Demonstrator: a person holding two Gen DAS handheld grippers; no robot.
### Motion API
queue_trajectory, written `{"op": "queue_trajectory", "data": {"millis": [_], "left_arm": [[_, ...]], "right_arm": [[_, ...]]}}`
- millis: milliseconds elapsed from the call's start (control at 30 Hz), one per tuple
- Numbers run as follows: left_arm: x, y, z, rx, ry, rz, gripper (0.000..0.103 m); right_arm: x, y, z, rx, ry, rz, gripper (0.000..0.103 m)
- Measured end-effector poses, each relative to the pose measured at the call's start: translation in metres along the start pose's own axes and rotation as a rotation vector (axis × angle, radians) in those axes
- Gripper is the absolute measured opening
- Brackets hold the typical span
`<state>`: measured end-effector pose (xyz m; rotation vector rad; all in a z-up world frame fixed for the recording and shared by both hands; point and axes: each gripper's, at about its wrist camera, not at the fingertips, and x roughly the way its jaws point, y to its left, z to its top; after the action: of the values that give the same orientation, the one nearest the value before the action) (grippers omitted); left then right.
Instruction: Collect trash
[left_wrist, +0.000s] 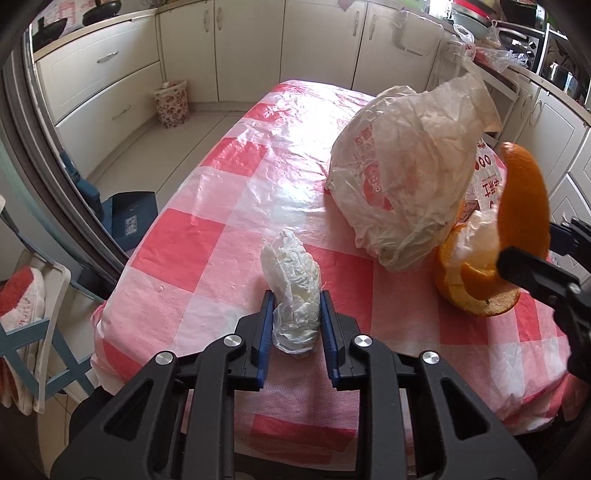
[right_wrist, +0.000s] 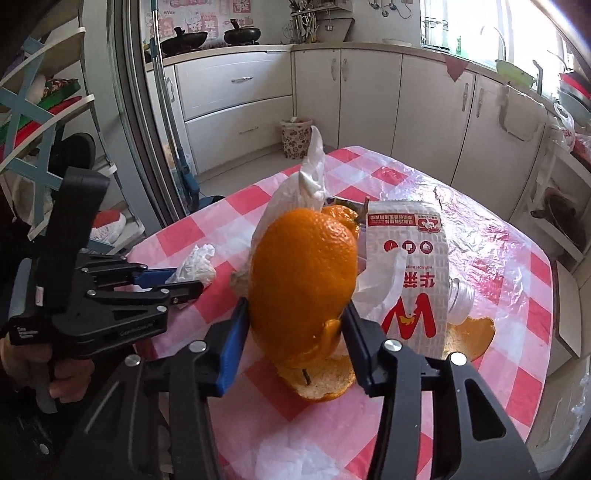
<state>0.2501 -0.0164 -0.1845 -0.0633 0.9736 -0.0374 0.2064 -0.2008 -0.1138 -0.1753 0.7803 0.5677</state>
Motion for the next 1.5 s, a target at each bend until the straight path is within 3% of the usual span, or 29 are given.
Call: {"op": "queue_trajectory", "data": {"millis": [333,833,1067,1267,1500], "left_arm": [[-0.01,-0.004,0.0,0.007,-0.03,0.005,0.018],[-0.07,-0.021,0.004,0.016,-0.109,-0.13,0.014],[-0.108,-0.069,0.005,0.094,-0.168,-0.192,0.014],[-0.115,-0.113,0.001,0.159,-0.165,-0.248,0.014],[-0.118,-0.168,-0.006,0.235,-0.155,-0.326,0.014]], "right_arm": [[-0.031,-0.022,-0.008,0.104,-0.057,0.05,0.048],[-0.071,-0.066,-0.027,0.272,-0.134,-0.024,0.046],[-0.094,-0.092,-0.045,0.368,-0.171,-0.066,0.046],[-0.113,-0.125,-0.075,0.485,-0.166,-0.147,0.046],[-0.136,-0.177,-0.136,0.74,-0.139,-0.245,0.046]]}}
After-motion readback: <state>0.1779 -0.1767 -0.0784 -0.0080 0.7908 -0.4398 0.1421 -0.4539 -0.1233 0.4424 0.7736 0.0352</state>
